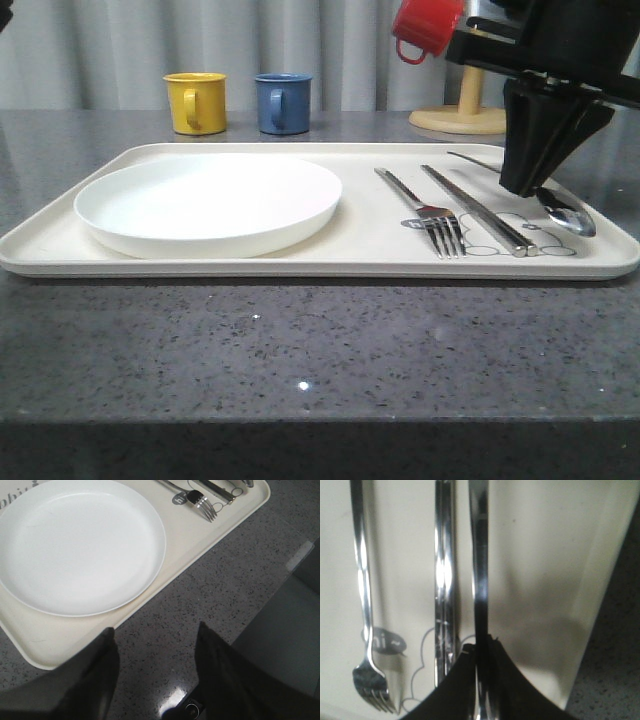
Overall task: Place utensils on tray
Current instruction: 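Lay the spoon on the tray beside the chopsticks and release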
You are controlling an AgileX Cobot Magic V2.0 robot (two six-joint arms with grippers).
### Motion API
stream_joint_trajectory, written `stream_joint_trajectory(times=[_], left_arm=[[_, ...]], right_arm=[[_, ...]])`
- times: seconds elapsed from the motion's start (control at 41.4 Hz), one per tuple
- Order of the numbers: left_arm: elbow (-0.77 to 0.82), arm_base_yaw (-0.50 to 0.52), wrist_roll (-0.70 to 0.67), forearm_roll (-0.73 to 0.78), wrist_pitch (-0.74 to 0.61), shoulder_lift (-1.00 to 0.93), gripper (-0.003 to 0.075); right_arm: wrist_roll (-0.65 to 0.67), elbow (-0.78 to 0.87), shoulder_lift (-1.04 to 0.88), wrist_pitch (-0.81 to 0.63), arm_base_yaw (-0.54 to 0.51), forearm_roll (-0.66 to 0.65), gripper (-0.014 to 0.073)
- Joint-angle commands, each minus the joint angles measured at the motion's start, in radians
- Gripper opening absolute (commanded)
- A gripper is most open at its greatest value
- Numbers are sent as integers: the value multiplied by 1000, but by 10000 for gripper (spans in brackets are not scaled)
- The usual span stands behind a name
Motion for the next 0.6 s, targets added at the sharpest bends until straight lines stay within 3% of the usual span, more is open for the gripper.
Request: stream_joint_trajectory(times=[0.0,0.193,0.411,0.58], left_arm=[[-27,-8,1,-28,-53,-7,349],[-27,-8,1,-28,-53,-7,349],[-27,-8,1,-28,-53,-7,349],[-27,-8,1,-28,-71,-7,349]], right_arm=[[19,-24,-41,-36,-1,-5,97],[24,-24,-41,-44,-1,-48,254],[-19,-24,-99,-51,4,-82,254],[-101,-13,-234,-18,66,-111,254]])
